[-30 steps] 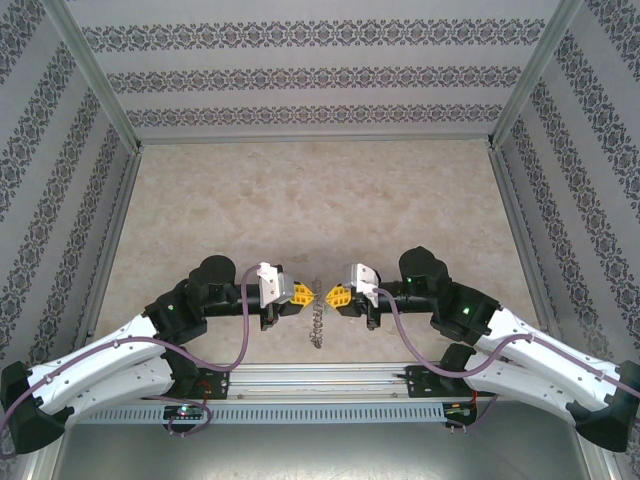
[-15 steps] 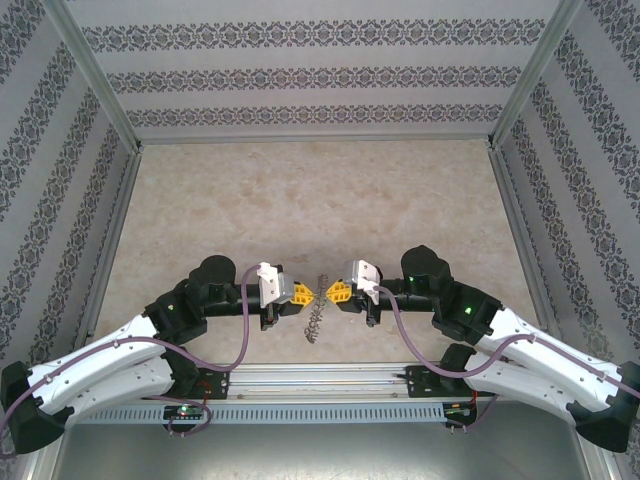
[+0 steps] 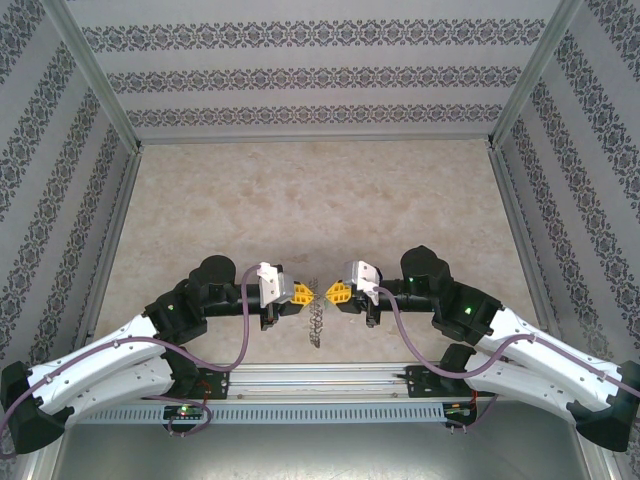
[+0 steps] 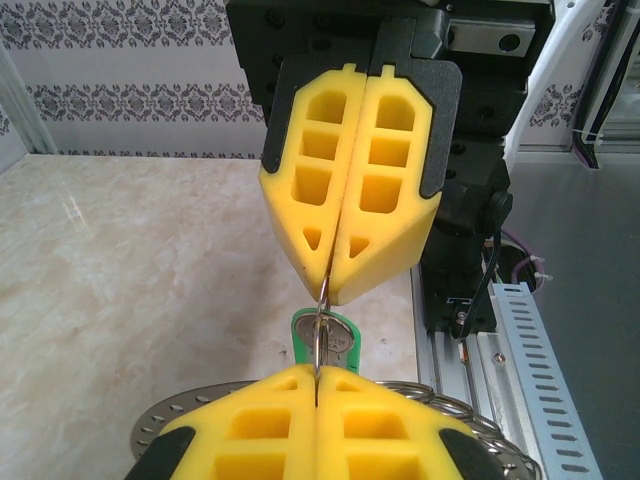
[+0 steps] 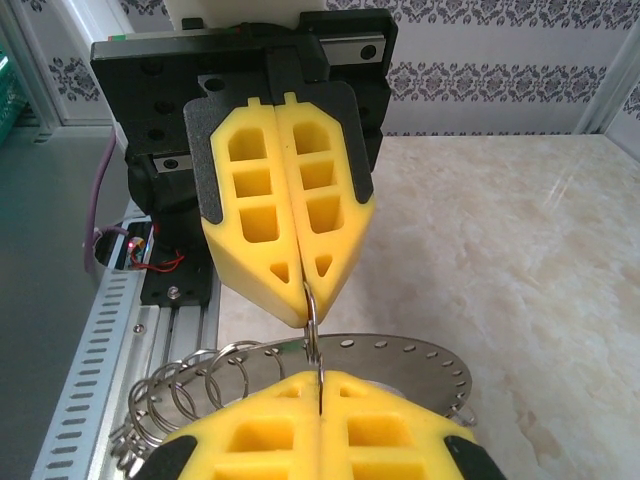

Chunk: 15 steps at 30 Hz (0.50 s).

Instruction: Put the keys on the keyring

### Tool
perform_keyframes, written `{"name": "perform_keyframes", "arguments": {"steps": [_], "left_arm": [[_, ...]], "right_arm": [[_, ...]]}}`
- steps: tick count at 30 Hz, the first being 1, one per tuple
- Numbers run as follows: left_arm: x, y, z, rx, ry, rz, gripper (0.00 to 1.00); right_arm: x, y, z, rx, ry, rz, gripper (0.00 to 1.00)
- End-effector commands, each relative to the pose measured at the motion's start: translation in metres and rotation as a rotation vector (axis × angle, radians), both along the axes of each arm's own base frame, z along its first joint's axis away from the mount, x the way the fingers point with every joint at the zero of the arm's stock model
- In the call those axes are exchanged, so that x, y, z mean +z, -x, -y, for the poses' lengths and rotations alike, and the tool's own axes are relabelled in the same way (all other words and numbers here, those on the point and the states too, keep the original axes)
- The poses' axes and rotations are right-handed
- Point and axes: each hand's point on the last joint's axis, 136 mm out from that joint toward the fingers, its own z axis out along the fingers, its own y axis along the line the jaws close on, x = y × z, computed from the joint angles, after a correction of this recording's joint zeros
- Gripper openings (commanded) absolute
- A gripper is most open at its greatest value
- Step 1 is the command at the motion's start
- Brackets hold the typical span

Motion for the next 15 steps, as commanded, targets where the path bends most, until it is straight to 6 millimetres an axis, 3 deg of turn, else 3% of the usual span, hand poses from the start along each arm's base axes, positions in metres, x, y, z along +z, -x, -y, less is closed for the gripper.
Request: {"name": "perform_keyframes", "arguments": {"steps": [1,15], "left_arm": [[0.0165,0.0030,0.0004,-0.010,0.040,0.058,0.00],[0.0169,0.0024,-0.0010,-0.003,0.039,0.068,0.00]], "right_arm": [[0.0183,0.0060,-0.0037,0.035,-0.035,0.033,0.00],[0.0203,0.0050,-0.0018,0.023,-0.032,0.036,0.00]]}}
